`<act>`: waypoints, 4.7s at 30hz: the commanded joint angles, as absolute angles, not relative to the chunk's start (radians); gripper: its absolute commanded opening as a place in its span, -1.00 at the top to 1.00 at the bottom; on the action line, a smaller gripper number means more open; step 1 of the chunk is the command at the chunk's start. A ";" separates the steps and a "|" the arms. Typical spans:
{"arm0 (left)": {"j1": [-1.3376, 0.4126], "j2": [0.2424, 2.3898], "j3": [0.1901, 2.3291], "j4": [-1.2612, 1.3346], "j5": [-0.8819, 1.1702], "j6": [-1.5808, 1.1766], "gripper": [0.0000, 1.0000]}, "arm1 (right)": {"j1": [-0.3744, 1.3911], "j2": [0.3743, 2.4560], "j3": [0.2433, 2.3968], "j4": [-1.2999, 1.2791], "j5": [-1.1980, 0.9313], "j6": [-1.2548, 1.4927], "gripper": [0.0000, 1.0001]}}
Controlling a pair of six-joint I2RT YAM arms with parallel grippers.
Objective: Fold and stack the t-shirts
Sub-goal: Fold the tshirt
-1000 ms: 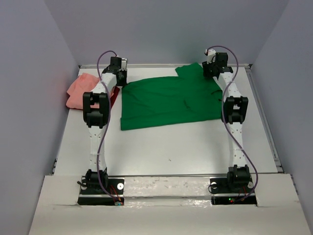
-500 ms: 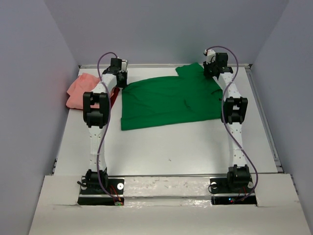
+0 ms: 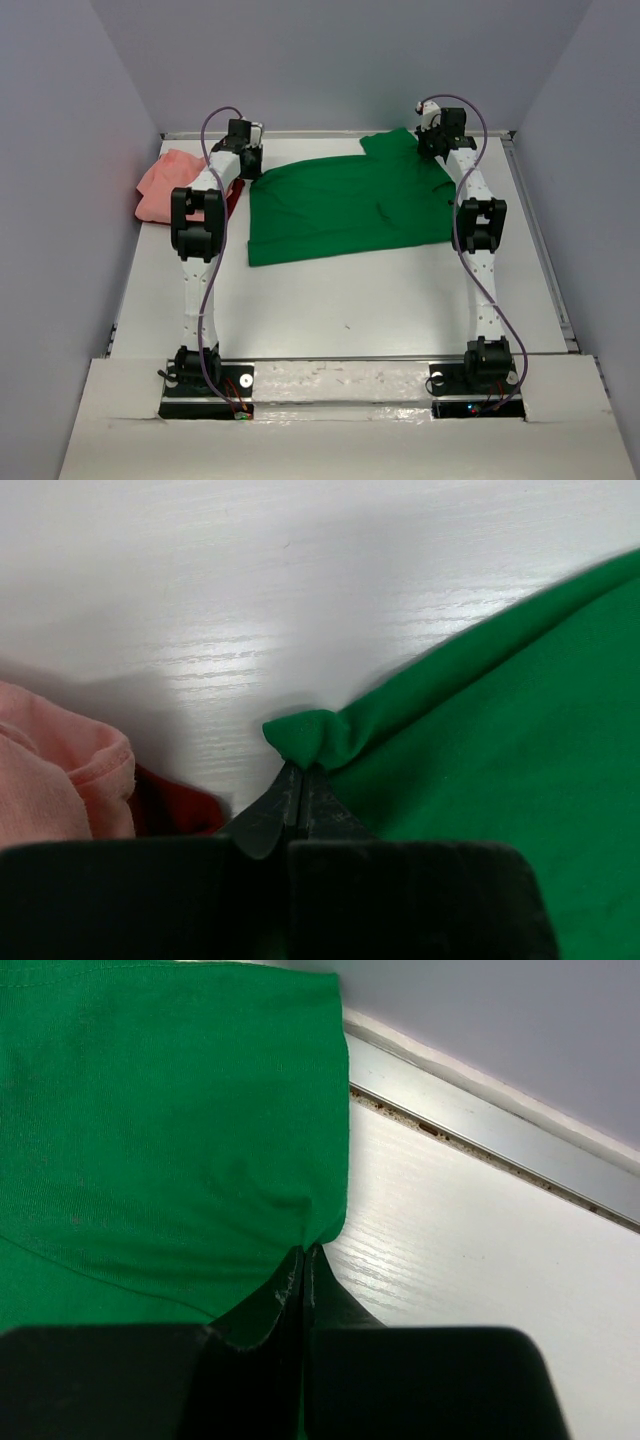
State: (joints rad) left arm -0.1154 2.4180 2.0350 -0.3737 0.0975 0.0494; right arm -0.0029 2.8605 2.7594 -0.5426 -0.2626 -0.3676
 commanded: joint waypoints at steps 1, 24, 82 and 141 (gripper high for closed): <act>-0.123 2.332 2.019 -0.365 0.101 0.058 1.00 | -0.014 2.832 2.761 -0.540 -0.262 -0.388 1.00; -0.132 2.367 2.213 -0.371 0.112 0.061 1.00 | -0.005 2.697 2.715 -0.540 -0.307 -0.452 1.00; -0.095 2.102 1.819 -0.279 0.181 0.158 1.00 | -0.005 2.361 2.275 -0.552 -0.173 -0.627 1.00; -0.107 2.051 1.651 -0.310 0.268 0.250 1.00 | -0.005 2.171 1.868 -0.561 -0.147 -0.719 1.00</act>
